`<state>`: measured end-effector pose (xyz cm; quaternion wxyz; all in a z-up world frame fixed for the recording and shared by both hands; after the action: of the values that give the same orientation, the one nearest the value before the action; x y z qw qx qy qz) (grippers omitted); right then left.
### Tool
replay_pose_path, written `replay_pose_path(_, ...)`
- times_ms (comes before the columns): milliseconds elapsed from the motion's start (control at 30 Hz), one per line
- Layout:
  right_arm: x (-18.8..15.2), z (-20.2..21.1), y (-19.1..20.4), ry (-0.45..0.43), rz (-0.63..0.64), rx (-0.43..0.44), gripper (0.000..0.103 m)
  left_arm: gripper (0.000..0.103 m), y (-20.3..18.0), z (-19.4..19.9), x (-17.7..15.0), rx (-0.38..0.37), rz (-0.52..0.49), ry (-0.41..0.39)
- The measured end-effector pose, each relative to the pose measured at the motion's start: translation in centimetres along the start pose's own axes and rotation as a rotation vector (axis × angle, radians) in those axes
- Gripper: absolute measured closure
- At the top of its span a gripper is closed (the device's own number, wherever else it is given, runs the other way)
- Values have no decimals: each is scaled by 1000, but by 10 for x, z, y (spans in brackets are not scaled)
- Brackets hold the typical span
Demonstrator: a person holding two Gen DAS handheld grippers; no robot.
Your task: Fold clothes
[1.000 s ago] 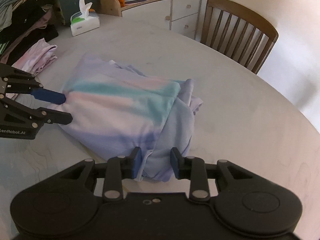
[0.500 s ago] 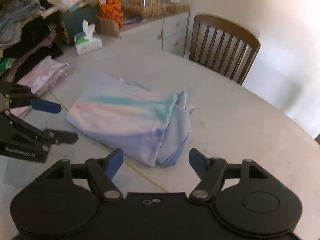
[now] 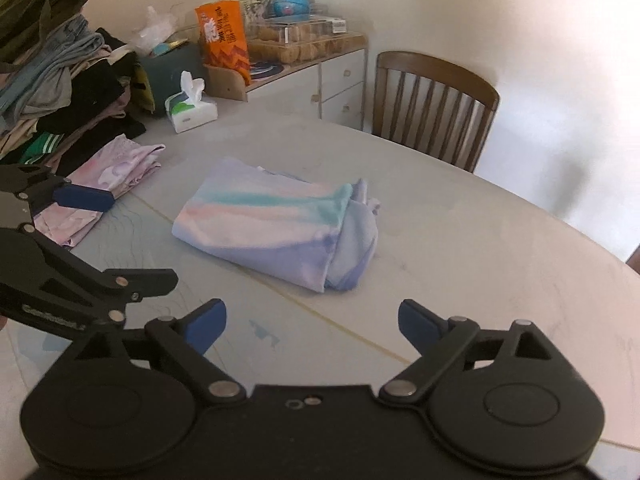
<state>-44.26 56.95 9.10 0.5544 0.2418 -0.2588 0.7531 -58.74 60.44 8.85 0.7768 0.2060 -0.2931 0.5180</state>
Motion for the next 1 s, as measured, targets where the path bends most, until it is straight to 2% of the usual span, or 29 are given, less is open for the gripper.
replay_pose_path(67, -2, 5, -2, -13, -18, -22, 0, 0, -5, -1, -3, 20, -10, 0)
replay_pose_path(200, -5, 9, -9, -30, -65, -60, 0, 0, -1, -2, -5, -11, 82, 27)
replay_pose_path(467, -9, 3, -7, -32, -81, -101, 0, 0, 14, -6, -5, 53, 178, 17)
replay_pose_path(633, -7, 1, -3, -25, -63, -99, 0, 0, 18, -8, -7, 79, 186, 14)
replay_pose_path(1000, -5, -2, -1, -20, -59, -90, 0, 0, 16, -11, -8, 68, 189, 17)
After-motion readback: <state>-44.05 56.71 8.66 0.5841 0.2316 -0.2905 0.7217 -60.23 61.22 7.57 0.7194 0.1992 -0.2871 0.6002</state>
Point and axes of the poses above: each gripper's, at about its wrist camera, not at the fingertips, and z roughly against the way its jaws point, y to its left, x to its top, the point moved 4 cm from there along -z, roughly the way its jaws point, and after that the axes turned 14 degrees about z, right-handed, at the moved point
